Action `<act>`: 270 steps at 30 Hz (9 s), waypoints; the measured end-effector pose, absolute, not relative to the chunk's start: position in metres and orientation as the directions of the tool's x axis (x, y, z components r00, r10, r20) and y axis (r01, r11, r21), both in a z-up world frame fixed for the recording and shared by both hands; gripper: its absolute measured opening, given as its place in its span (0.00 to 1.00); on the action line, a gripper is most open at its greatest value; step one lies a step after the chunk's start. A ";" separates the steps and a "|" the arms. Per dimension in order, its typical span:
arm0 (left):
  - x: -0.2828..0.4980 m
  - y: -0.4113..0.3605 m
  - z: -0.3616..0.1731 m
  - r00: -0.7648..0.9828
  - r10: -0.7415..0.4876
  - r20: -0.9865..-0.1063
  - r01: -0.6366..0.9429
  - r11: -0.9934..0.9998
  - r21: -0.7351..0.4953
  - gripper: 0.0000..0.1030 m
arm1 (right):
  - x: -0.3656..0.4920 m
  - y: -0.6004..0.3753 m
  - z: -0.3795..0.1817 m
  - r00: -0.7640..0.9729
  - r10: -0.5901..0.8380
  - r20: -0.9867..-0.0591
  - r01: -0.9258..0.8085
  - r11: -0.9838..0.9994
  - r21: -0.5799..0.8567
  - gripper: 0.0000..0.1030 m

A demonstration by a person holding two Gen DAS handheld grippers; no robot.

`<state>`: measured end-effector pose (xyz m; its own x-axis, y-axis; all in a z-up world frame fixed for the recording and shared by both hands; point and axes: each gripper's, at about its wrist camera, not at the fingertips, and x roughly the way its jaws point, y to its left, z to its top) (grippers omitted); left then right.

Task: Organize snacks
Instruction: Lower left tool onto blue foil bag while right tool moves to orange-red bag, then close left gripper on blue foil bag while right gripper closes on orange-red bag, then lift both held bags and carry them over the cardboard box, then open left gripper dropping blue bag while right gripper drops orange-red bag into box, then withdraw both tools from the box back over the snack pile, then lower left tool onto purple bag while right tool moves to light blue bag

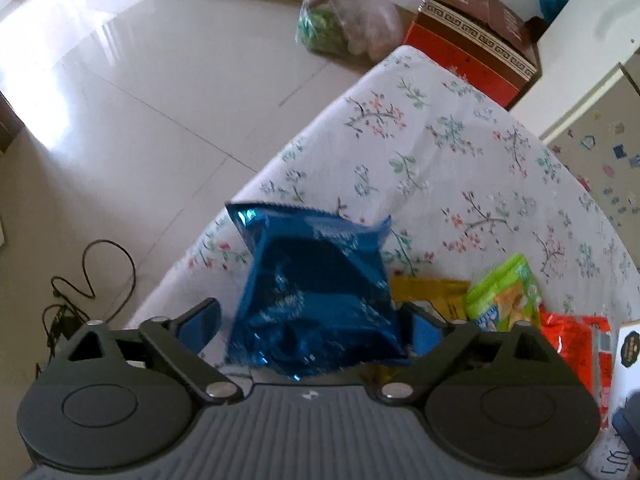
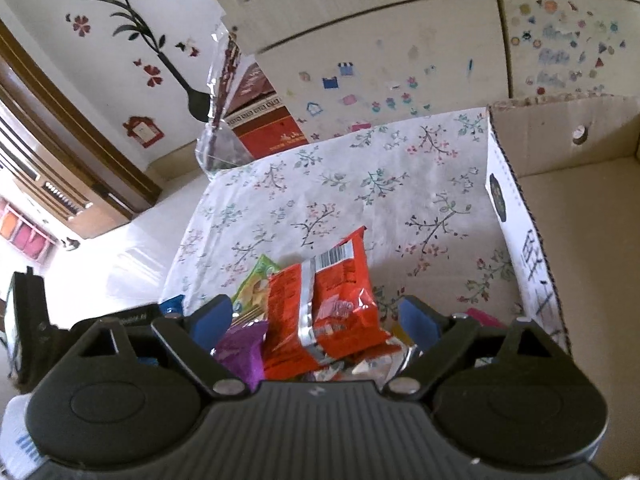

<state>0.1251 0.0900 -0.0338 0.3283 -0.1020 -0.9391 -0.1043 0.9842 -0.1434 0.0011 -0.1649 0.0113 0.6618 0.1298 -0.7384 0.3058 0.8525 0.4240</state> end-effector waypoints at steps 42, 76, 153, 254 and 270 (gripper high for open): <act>0.089 0.056 0.026 0.417 -0.201 -0.886 0.012 0.976 -0.216 0.77 | -0.003 -0.150 0.011 0.668 0.132 -0.733 0.245 0.890 0.384 0.25; 0.111 0.062 -0.004 0.401 -0.260 -0.878 -0.134 0.932 -0.337 0.86 | -0.058 -0.156 0.054 0.731 0.188 -0.656 0.208 0.854 0.476 0.25; -0.063 -0.183 0.042 0.296 -0.602 -0.742 0.701 0.665 -0.259 0.88 | -0.186 -0.335 0.079 0.708 -0.250 -0.660 0.655 0.583 0.482 0.36; 0.065 0.028 0.012 0.369 -0.265 -0.891 0.313 0.938 -0.150 1.00 | -0.115 -0.101 -0.035 0.590 -0.223 -0.776 0.476 0.872 0.111 0.92; 0.049 0.000 -0.023 0.375 -0.291 -0.880 0.496 0.865 -0.074 1.00 | -0.118 -0.070 -0.034 0.626 -0.262 -0.735 0.393 0.920 0.006 0.91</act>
<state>0.0487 -0.0001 -0.0227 0.3752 -0.2907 -0.8802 0.4959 0.8652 -0.0743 -0.1183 -0.0700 -0.0344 0.6257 -0.2625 -0.7346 0.3930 0.9195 0.0062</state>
